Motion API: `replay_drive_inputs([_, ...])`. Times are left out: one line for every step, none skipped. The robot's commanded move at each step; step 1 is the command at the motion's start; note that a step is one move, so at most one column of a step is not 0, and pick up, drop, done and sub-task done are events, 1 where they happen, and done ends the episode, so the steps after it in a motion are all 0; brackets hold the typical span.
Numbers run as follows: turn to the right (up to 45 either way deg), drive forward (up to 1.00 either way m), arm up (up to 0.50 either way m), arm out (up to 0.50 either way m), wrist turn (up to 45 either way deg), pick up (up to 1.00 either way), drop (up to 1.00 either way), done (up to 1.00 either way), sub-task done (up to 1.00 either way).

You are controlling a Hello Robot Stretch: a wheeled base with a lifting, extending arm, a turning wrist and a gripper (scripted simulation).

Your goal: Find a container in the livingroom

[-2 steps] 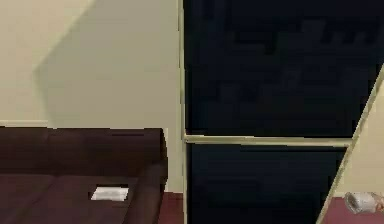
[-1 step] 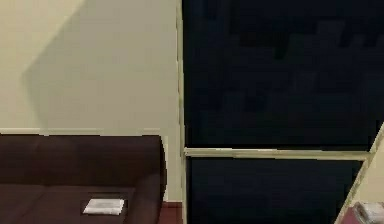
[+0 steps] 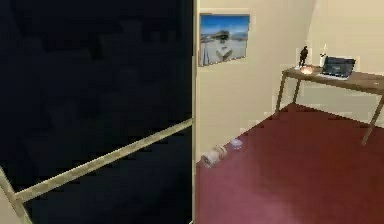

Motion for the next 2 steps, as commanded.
replay_drive_inputs([45.0,0.00,0.00,0.00,0.0,0.00,0.00,0.00,0.00])
replay_drive_inputs([0.0,1.00,0.00,0.00,0.0,0.00,0.00,0.00,0.00])
